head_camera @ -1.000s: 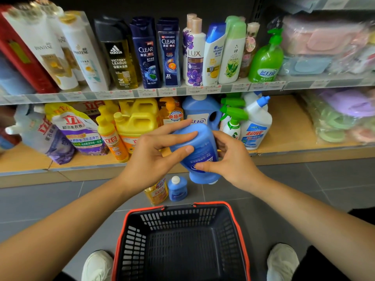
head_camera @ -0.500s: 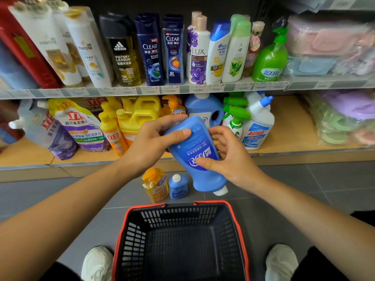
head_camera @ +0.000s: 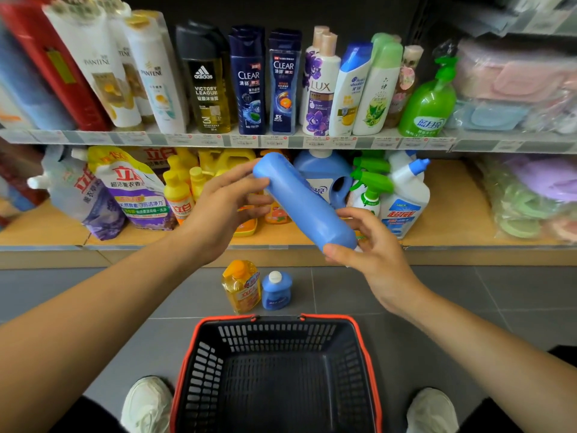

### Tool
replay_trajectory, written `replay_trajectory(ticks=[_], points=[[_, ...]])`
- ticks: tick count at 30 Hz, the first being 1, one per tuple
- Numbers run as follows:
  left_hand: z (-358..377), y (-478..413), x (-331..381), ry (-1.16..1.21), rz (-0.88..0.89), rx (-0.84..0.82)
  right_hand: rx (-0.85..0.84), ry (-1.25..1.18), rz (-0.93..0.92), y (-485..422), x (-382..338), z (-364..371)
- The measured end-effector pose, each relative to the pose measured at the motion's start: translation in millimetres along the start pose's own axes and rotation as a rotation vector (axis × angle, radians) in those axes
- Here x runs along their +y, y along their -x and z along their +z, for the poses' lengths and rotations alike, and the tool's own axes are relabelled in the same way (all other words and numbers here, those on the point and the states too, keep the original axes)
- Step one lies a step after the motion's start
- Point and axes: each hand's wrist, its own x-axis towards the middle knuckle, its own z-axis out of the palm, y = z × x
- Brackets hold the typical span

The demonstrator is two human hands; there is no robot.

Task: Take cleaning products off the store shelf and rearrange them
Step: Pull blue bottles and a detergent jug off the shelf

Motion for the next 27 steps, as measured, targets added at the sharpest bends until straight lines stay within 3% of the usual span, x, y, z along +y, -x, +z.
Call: replay_trajectory(ticks=[4,9,15,20,27], points=[[-3,-1,-5,-0.174,0.078,-0.022,-0.049,-0.326,0.238,-1,-2,2],[-3,-1,-11,-0.072,0.024,-0.090,-0.065,-0.471,0.396,-3,-5,3],[-2,-2,-16,-0.095,0.038,-0.067,-0.062,-0.511,0.422,-8,-5,-3],[-2,-5,-21,-0.141,-0.020,0.067,-0.089,-0.425,0.286,-10,0,-11],[-6,-8,-38,-0.171,-0.061,0.094,0.047,-0.343,0.255,-15,-1,-17]])
